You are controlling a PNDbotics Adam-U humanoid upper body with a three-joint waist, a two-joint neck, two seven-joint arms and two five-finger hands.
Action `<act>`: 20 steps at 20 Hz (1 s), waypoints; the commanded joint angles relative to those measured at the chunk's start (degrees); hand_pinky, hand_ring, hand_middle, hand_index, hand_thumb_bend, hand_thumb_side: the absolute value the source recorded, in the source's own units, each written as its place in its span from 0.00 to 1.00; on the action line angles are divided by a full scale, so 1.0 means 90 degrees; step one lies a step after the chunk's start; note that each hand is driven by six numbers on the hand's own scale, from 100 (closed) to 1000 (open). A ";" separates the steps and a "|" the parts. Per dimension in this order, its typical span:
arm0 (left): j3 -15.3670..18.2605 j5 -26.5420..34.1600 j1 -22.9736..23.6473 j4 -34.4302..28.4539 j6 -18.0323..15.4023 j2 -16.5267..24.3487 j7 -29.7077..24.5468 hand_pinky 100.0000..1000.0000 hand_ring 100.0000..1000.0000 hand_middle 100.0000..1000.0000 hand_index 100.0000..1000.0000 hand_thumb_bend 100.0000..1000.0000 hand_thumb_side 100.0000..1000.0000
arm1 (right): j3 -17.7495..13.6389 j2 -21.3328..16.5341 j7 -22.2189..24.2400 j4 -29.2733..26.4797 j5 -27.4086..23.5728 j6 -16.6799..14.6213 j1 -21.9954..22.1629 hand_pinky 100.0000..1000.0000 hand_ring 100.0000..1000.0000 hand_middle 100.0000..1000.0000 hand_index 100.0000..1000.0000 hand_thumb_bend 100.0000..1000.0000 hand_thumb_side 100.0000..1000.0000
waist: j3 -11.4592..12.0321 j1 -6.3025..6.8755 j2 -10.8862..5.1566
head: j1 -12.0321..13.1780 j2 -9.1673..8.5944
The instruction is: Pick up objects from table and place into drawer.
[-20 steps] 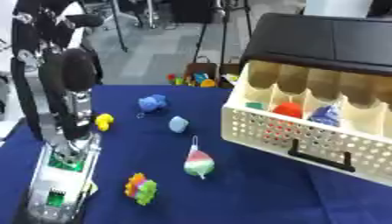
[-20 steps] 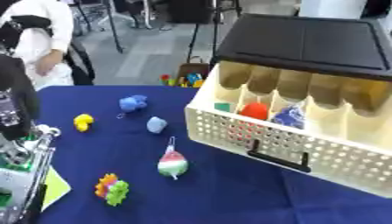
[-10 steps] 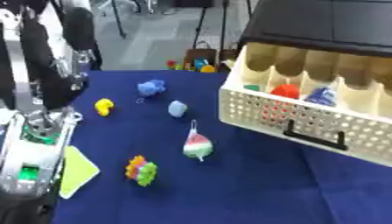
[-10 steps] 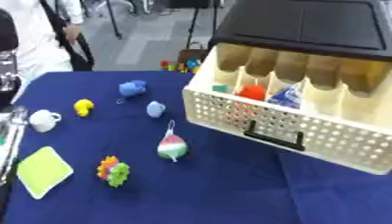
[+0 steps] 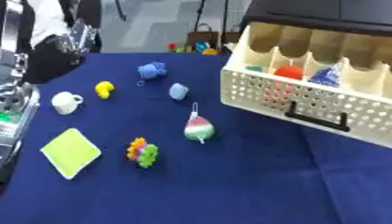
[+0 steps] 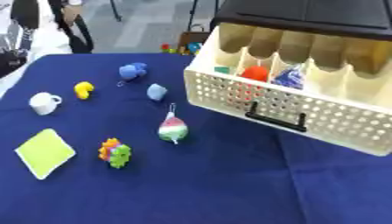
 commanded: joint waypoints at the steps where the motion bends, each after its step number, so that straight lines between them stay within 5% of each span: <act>1: 0.0174 0.0095 0.0039 -0.0081 0.0312 0.0697 -0.0148 0.56 0.77 0.73 0.93 0.18 0.71 | -0.0038 -0.0228 -0.0103 -0.0045 0.0049 -0.0087 -0.0047 0.49 0.57 0.57 0.70 0.00 0.71 | -0.0003 -0.0005 -0.0084 | 0.0070 -0.0076; 10: 0.0083 0.0275 0.0106 -0.0081 0.1086 0.1908 -0.1151 0.59 0.80 0.76 0.94 0.09 0.74 | -0.0012 -0.0217 -0.0080 -0.0045 0.0026 -0.0082 -0.0070 0.49 0.57 0.57 0.70 0.00 0.70 | -0.0087 -0.0030 -0.0092 | 0.0155 -0.0088; 19: 0.0132 0.0018 -0.0132 -0.0081 0.0840 0.2186 -0.2880 0.62 0.82 0.78 0.95 0.09 0.70 | 0.0003 -0.0218 -0.0056 -0.0045 0.0002 -0.0078 -0.0072 0.49 0.57 0.57 0.70 0.00 0.70 | -0.0074 -0.0032 -0.0121 | 0.0173 -0.0106; 20: 0.0103 -0.0010 -0.0118 -0.0081 0.0807 0.2223 -0.2938 0.65 0.85 0.81 0.98 0.19 0.66 | 0.0017 -0.0218 -0.0050 -0.0045 -0.0003 -0.0084 -0.0090 0.49 0.57 0.57 0.70 0.00 0.70 | -0.0101 -0.0016 -0.0121 | 0.0206 -0.0122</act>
